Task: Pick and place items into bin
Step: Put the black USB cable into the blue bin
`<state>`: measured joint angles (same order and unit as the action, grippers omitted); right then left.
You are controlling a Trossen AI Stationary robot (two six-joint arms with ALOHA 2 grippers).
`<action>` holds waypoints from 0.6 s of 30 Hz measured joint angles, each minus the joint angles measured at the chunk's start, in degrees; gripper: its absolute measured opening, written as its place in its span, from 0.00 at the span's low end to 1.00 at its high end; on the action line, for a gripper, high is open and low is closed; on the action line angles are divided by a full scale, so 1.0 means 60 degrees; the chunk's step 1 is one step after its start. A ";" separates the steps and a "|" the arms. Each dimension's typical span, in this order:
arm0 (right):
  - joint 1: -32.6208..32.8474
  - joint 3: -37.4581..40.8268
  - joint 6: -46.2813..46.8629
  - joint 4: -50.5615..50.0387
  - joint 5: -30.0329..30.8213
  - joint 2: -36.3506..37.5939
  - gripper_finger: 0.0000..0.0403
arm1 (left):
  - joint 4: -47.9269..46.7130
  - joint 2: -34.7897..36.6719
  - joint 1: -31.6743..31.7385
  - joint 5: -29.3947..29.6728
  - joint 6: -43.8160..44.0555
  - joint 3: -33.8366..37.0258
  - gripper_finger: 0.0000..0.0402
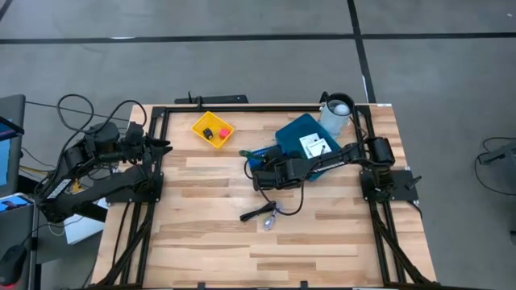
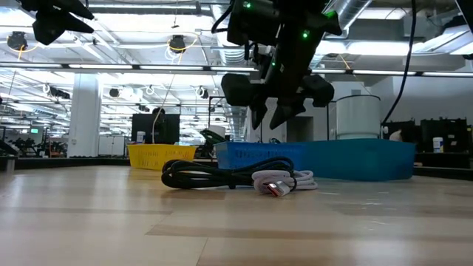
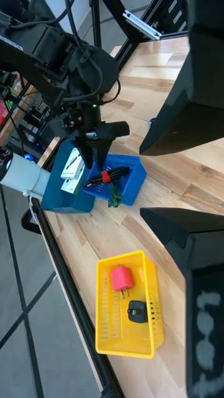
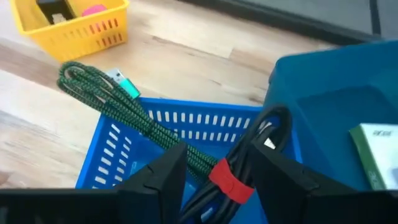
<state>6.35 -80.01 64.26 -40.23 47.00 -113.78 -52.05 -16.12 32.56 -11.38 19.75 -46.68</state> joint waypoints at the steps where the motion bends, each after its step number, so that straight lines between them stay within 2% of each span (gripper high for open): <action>1: 0.0043 0.0000 -0.0092 0.0000 0.0117 0.0004 0.42 | 0.0000 0.0000 -0.0002 -0.0001 -0.0001 0.0000 0.34; 4: 0.0223 -0.0135 -0.0963 -0.0063 0.0186 0.0188 0.41 | 0.0000 0.0000 0.0000 -0.0003 0.0000 0.0000 0.34; 8: 0.0523 -0.0626 -0.3094 -0.0209 -0.0210 0.0574 0.38 | -0.0002 0.0000 -0.0003 0.0000 0.0000 0.0000 0.34; 13: 0.0955 -0.1328 -0.5152 -0.1164 -0.1781 0.0970 0.34 | -0.0002 0.0000 0.0000 0.0023 0.0000 0.0000 0.34; 16: 0.1224 -0.1673 -0.5769 -0.2341 -0.2851 0.1082 0.31 | 0.0000 0.0000 0.0000 0.0208 -0.0002 0.0000 0.34; 18: 0.1429 -0.1858 -0.5919 -0.3365 -0.3182 0.1099 0.30 | -0.0004 0.0000 0.0000 0.0292 -0.0004 0.0000 0.34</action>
<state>14.93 -91.16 28.75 -60.42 27.90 -107.19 -52.07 -16.12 32.56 -9.62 19.73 -46.68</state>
